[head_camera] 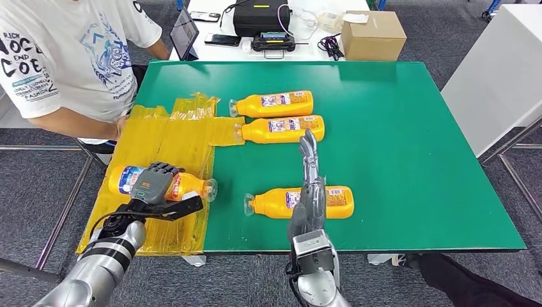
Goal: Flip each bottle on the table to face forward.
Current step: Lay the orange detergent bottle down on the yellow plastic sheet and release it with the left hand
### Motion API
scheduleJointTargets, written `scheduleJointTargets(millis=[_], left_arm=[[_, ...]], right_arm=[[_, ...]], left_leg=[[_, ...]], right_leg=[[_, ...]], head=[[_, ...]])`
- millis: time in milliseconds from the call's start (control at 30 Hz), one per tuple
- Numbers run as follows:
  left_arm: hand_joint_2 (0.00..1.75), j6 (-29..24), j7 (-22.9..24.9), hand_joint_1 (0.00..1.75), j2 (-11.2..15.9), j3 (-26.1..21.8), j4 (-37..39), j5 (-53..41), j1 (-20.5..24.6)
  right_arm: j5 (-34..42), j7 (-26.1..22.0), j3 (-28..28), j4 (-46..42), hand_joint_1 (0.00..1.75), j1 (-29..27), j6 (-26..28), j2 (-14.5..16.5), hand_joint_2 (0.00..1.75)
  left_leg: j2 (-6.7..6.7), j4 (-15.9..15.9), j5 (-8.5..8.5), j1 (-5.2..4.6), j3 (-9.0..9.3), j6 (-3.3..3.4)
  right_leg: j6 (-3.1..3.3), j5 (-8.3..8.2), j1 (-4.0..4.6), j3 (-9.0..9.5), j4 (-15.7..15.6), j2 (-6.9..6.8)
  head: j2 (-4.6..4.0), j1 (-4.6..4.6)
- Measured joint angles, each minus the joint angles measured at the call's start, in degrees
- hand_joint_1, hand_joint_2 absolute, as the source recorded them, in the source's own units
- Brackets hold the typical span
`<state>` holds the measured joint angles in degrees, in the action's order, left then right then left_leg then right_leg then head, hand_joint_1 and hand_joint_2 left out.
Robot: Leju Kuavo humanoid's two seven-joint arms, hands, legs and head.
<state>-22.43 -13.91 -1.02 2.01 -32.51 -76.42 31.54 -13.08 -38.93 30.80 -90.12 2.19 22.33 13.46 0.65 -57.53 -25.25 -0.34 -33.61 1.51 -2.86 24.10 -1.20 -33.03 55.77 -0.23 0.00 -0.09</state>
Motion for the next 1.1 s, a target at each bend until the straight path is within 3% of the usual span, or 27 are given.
scheduleJointTargets(millis=[300, 433, 467, 567, 600, 733, 1100], left_arm=[[1.75, 0.9, 2.2, 1.75, 1.2, 0.7, 5.0, -0.9, 3.3], [1.75, 2.7, 1.3, 1.57, 1.2, 0.6, 5.6, 1.1, 4.0], [1.75, 3.5, 1.0, 1.39, 1.2, 0.5, 5.7, 1.7, 4.2], [1.75, 5.1, 0.3, 0.27, 1.3, 0.1, 6.0, 2.9, 4.7], [1.75, 5.7, 0.1, 0.06, 1.3, -0.1, 6.1, 3.3, 4.7], [0.00, 11.0, -1.6, 0.00, 1.4, -1.5, 6.3, 6.9, 5.2], [0.00, 24.8, -7.2, 0.00, 1.9, -6.3, 6.8, 18.1, 5.6]], right_arm=[[-0.2, 0.6, 0.0, 1.5, 0.00, -0.1, -1.9, 0.6, 0.00], [-0.3, 0.6, -0.1, 2.0, 0.00, -0.1, -2.1, 0.7, 0.00], [-0.3, 0.6, -0.1, 2.1, 0.00, -0.1, -2.2, 0.7, 0.00], [-0.4, 0.7, -0.1, 2.3, 0.00, -0.1, -2.3, 0.8, 0.00], [-0.4, 0.7, -0.1, 2.4, 0.00, -0.1, -2.4, 0.9, 0.00], [-0.4, 0.9, -0.3, 2.8, 0.00, -0.1, -3.1, 1.0, 0.00], [0.0, 1.4, -0.9, 4.5, 0.00, 0.1, -5.4, 2.1, 0.00]], left_leg=[[-0.14, 0.0, 0.07, 0.03, 0.25, -0.15], [-0.14, 0.0, 0.12, 0.06, 0.26, -0.19], [-0.14, 0.0, 0.12, 0.07, 0.26, -0.18], [-0.14, 0.0, 0.12, 0.08, 0.26, -0.18], [-0.14, 0.0, 0.12, 0.08, 0.26, -0.18], [-0.12, 0.0, 0.12, 0.07, 0.26, -0.18], [0.01, 0.1, 0.11, 0.06, 0.68, -0.19]], right_leg=[[0.20, -0.13, 0.09, 0.13, 0.0, 0.04], [0.20, -0.13, 0.12, 0.14, 0.0, 0.04], [0.20, -0.13, 0.12, 0.14, 0.0, 0.03], [0.20, -0.13, 0.11, 0.14, 0.0, 0.03], [0.20, -0.13, 0.10, 0.14, 0.0, 0.03], [0.20, -0.13, 0.08, 0.18, 0.0, 0.03], [0.21, -0.10, 0.07, 0.66, 0.0, 0.01]], head=[[0.00, -0.02], [0.00, -0.01], [0.00, -0.01], [0.00, -0.02], [0.00, -0.02], [0.00, -0.03], [0.00, -0.02]])
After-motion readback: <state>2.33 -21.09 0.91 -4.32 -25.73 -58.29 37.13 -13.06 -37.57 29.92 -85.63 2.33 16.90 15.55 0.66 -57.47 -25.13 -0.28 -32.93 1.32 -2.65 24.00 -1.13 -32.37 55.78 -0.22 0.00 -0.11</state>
